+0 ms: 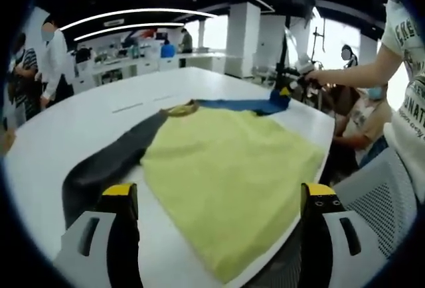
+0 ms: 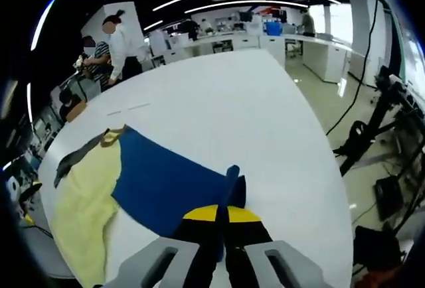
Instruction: Fold the garment on the visible template until the final outline fits inside the template.
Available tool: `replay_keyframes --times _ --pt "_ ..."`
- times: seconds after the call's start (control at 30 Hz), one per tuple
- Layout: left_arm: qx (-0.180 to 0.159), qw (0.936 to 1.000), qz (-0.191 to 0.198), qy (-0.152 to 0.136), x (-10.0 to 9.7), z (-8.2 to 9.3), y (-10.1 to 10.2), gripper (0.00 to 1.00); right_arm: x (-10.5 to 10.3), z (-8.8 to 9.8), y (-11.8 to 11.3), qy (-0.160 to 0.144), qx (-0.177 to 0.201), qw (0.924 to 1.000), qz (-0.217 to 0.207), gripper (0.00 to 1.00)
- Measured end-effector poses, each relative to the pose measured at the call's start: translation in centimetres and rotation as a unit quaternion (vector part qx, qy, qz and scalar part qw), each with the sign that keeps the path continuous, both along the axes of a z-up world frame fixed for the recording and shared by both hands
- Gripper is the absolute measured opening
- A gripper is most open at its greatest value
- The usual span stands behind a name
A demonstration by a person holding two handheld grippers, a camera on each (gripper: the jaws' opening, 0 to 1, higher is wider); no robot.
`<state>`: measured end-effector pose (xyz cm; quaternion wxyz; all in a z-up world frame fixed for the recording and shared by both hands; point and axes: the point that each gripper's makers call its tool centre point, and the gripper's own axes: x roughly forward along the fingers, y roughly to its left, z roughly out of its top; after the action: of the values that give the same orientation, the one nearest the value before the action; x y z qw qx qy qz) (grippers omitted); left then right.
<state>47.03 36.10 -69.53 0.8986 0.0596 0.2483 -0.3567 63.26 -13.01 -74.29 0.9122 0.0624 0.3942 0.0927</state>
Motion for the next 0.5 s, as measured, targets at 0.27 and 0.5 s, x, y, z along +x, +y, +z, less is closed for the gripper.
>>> replay_keyframes --times 0.27,0.5 --pt "0.001 1.0 0.0 0.003 -0.2 -0.1 -0.1 0.99 0.6 0.7 1.6 -0.004 -0.004 0.9999 0.012 0.0" --pt "-0.001 1.0 0.0 0.001 -0.2 0.1 0.1 0.99 1.4 1.3 3.3 -0.007 0.007 0.9999 0.011 0.0"
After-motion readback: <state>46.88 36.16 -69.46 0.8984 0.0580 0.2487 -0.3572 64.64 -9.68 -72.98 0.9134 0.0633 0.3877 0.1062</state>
